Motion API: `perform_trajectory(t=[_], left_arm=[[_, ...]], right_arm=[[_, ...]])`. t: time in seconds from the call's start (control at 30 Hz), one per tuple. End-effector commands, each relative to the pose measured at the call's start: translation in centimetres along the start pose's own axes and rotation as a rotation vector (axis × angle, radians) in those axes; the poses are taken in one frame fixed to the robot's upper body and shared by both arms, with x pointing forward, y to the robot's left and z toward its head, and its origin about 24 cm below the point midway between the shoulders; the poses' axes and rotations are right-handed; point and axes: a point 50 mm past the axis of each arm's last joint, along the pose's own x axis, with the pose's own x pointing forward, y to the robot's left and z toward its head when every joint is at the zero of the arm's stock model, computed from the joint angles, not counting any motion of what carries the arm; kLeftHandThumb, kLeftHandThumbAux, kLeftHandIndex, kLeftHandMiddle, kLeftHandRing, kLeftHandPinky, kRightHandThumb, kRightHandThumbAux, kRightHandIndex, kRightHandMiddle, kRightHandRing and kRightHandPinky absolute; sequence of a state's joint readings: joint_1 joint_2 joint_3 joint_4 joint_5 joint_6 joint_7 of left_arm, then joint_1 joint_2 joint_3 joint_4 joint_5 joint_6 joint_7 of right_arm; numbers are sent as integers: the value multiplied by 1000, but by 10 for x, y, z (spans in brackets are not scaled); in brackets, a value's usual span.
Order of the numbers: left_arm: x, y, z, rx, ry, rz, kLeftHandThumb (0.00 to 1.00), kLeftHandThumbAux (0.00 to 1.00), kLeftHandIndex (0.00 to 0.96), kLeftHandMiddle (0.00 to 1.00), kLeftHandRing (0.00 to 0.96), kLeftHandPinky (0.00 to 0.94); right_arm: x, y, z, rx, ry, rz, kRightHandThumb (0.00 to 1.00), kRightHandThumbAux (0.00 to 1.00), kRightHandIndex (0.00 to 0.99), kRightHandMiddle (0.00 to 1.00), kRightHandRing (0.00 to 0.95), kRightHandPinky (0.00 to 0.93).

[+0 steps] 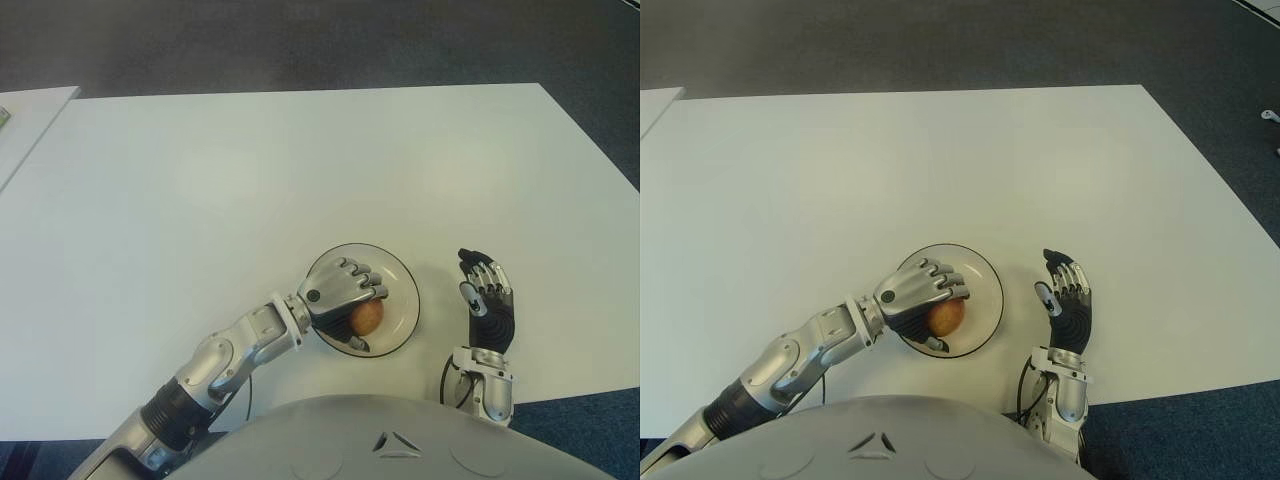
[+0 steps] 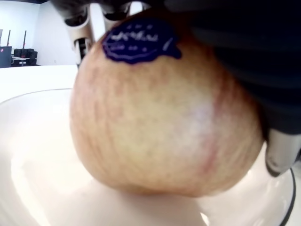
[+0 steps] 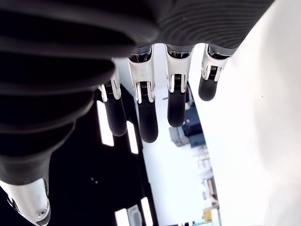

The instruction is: Put the apples into the plate.

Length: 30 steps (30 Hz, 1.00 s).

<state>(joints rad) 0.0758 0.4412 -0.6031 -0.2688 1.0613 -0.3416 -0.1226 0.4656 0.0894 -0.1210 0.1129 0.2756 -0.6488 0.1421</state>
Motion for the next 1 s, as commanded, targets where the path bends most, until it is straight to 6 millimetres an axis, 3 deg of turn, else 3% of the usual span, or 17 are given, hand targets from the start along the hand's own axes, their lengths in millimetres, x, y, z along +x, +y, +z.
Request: perform_trajectory(t=[0.03,0.37,0.63,1.0], left_arm=[[-4,-1,-3,27,-6,-28,60,206,3,3,3,4],[-9,4,-3,-27,6,4,28,205,0,0,0,0],[-14,15,-4,-178,171,158,78,267,0,0,0,0],[-26,15,-6,-542,417,337,92,376,13,0,0,20]], right_arm=[[-11,-1,-14,24,93,-36,294,663,265,313,210,108],[-12,1,-17,36,100,-38,306,659,276,315,212,110],[-12,0,-20,45,123,-22,306,635,274,316,206,87],[-14,1,-22,47,136,-6,306,579,288,303,186,99]])
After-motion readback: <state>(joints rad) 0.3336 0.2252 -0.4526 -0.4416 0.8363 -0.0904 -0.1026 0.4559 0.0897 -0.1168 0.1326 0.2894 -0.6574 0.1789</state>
